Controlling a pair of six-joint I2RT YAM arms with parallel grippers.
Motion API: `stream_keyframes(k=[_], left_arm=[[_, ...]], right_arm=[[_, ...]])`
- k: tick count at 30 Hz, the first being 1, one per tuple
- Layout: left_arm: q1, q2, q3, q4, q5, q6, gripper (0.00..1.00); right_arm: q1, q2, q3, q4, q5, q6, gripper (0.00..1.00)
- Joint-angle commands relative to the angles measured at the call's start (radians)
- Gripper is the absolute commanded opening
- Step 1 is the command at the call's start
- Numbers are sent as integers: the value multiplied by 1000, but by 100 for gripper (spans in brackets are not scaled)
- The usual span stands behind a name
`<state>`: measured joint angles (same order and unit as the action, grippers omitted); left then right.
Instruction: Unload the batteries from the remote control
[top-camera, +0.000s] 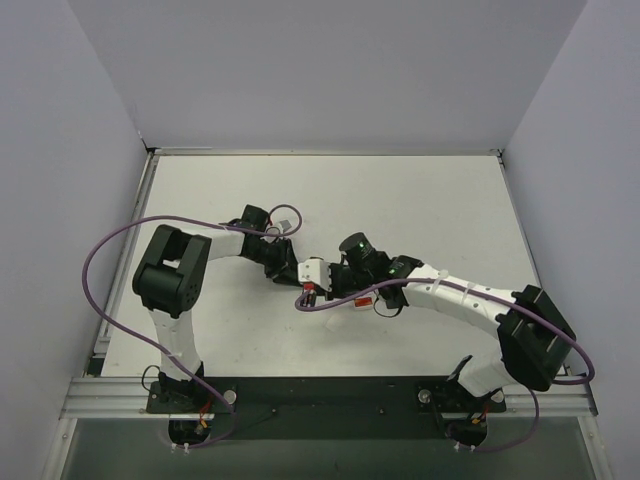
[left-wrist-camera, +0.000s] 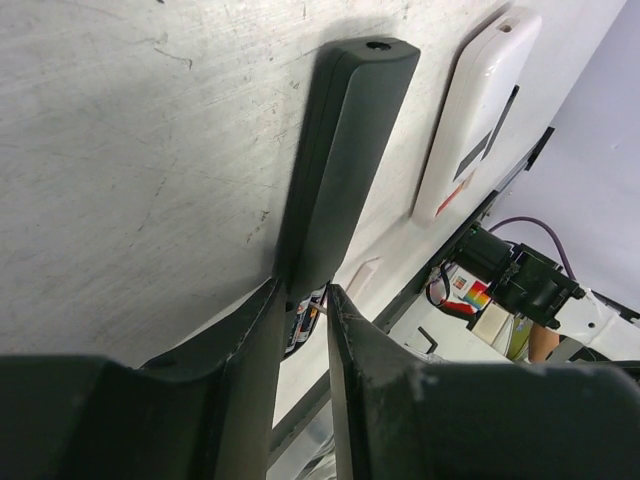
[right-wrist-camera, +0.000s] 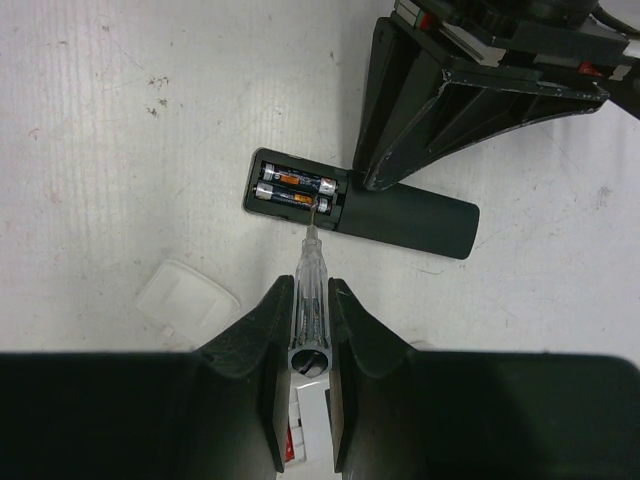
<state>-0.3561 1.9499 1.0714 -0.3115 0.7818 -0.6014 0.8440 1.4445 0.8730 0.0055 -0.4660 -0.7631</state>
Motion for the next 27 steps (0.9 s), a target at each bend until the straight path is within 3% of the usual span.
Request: stream_keyframes(k=[1, 6, 11, 19, 27], left_arm=[[-1, 9, 35, -17, -4, 23, 32], [-3, 6, 24, -17, -7, 22, 30], [-4, 10, 22, -29, -10, 25, 29], [-4, 35, 30, -51, -21, 32, 27], [-4, 35, 25, -49, -27, 26, 27]], right_arm=[[23, -4, -28, 16, 72, 19, 0], [32, 40, 79, -102, 145, 24, 0], [33, 59, 100, -115, 179, 73, 0], [52, -33, -118, 99, 193, 237, 0], [66, -79, -230, 243, 204, 361, 0]])
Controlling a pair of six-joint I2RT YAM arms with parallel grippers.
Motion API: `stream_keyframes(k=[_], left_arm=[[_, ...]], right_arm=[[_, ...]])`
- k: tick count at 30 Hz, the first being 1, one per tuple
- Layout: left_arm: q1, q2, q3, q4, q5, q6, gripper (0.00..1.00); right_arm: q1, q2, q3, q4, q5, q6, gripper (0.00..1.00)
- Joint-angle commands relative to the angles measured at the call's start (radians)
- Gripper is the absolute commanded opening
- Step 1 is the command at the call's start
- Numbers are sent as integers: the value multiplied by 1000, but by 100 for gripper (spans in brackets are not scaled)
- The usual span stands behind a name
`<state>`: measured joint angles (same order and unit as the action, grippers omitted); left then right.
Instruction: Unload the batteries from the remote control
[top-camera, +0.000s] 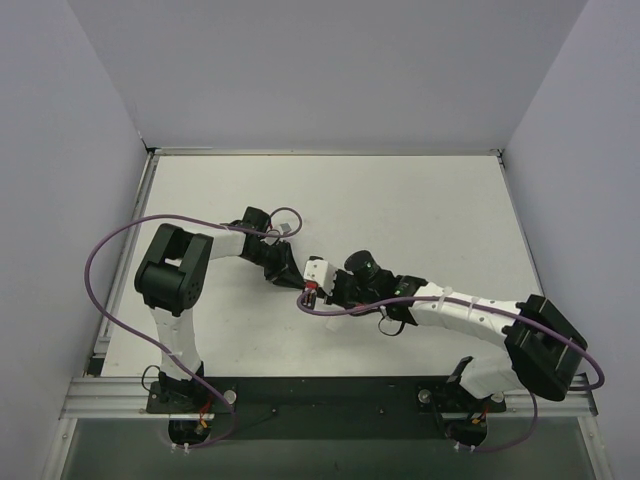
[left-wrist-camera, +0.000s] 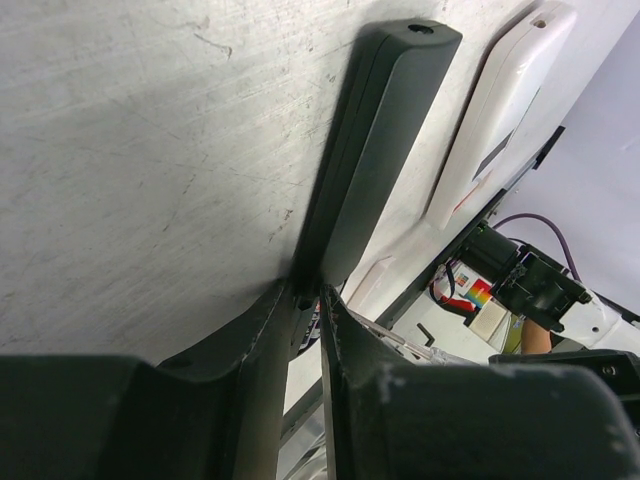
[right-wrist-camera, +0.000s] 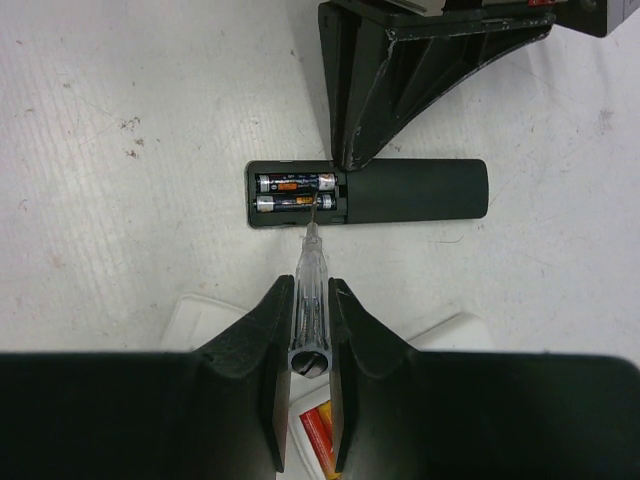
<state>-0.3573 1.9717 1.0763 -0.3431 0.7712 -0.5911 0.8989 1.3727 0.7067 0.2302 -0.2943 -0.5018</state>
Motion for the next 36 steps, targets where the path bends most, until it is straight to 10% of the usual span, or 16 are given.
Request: stream_keyframes(k=[1, 36], left_arm=[[-3, 13, 19, -17, -19, 16, 27], [-3, 36, 20, -34, -39, 14, 24]], right_arm=[[12, -17, -73, 30, 34, 114, 0], [72, -58, -335, 432, 208, 454, 0]])
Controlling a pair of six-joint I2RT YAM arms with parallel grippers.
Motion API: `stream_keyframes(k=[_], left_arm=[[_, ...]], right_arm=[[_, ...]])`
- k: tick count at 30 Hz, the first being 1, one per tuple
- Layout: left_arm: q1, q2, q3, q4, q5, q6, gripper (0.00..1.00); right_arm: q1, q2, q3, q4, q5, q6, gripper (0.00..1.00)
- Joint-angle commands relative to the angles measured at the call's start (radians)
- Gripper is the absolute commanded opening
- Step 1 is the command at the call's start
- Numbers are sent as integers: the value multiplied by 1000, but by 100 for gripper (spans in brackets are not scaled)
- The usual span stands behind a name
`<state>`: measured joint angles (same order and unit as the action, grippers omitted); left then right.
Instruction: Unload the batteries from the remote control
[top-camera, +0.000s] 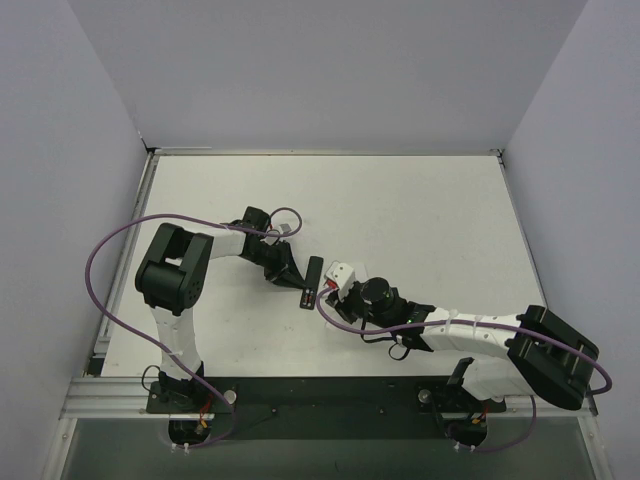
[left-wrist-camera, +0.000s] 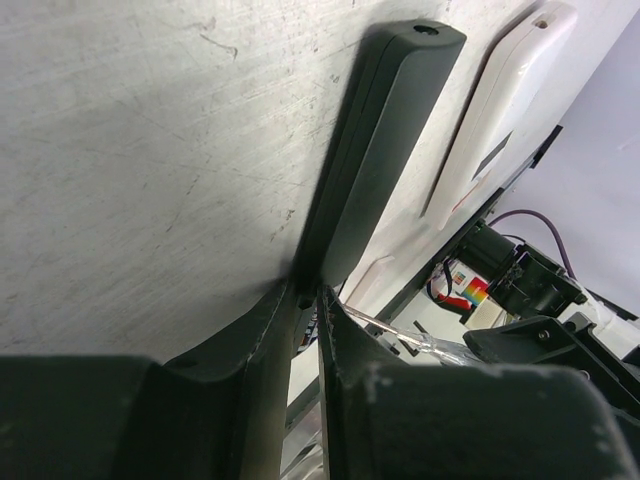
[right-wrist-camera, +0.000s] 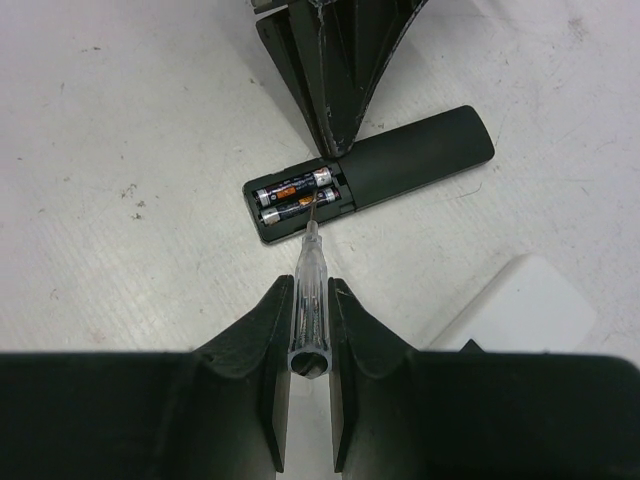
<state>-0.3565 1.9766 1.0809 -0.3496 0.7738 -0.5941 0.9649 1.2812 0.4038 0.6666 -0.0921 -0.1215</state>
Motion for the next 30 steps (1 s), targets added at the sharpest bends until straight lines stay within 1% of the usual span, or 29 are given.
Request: stream_keyframes(k=[1, 7, 13, 17, 18, 30], left_arm=[[-4, 33, 14, -28, -42, 17, 24], [-6, 31, 10, -22, -42, 14, 24], [-9, 34, 10, -12, -34, 7, 23], [-10, 36, 8, -11, -31, 5, 23], [-12, 36, 7, -11, -33, 5, 23], [-15, 42, 7, 0, -25, 1, 23]], right_arm=[[8, 35, -36, 2, 14, 91, 0], [3, 18, -62, 42, 54, 120, 0], [-8, 4, -56, 17, 26, 121, 0], [-20, -23, -86, 80, -35, 120, 0], [-25, -22, -88, 85, -53, 144, 0], [-94, -17, -154, 246, -119, 258, 0]])
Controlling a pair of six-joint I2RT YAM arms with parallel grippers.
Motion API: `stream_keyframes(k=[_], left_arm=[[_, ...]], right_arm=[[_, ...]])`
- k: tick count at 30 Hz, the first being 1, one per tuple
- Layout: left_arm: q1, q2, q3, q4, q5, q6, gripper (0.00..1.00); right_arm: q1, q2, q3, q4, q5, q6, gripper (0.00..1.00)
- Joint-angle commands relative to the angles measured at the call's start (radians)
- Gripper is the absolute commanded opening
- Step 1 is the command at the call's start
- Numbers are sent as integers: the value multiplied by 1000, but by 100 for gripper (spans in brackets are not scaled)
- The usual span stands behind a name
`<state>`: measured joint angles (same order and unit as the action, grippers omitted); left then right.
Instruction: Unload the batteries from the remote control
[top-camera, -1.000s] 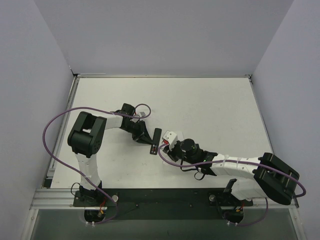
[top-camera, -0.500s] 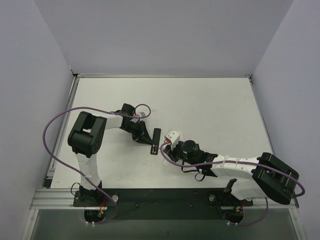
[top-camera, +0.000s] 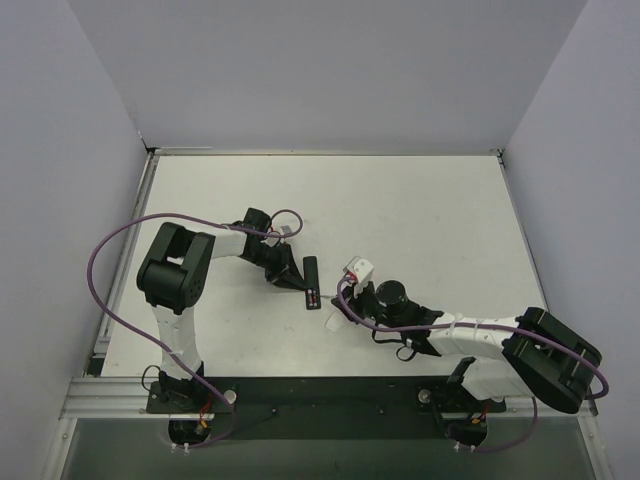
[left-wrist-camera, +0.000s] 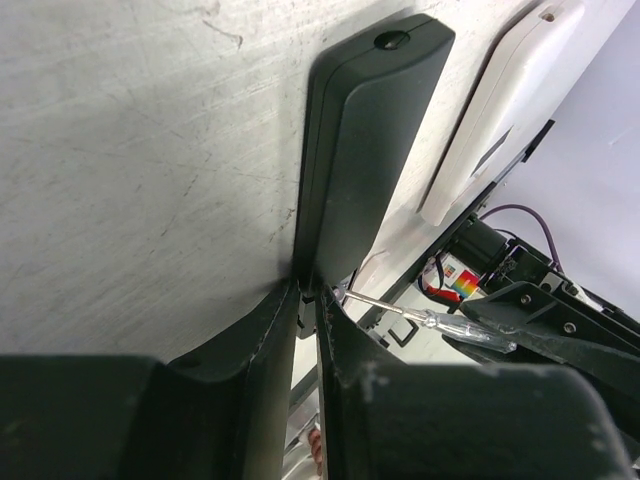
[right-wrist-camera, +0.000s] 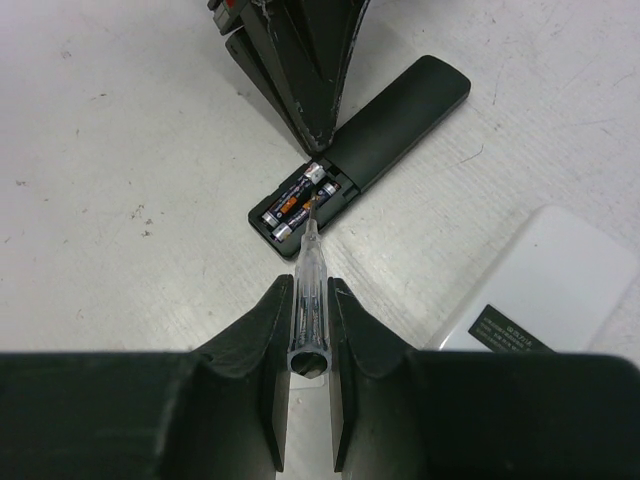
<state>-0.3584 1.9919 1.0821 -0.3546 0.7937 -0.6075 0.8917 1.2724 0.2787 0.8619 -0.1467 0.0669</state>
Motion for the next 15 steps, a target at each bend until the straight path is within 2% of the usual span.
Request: stream_keyframes(k=[1, 11, 14, 15], left_arm=[[-13, 28, 6, 9, -42, 11, 24], [-20, 30, 4, 14, -39, 11, 24], [-20, 30, 1, 19, -39, 8, 23], [-22, 28, 2, 20, -37, 6, 23]], right_arm=[[-25, -8, -30, 66, -71, 86, 0], [-80, -5, -24, 131, -165, 186, 0], [-50, -27, 34, 27, -156, 133, 0], [-28, -30, 52, -65, -127, 58, 0]])
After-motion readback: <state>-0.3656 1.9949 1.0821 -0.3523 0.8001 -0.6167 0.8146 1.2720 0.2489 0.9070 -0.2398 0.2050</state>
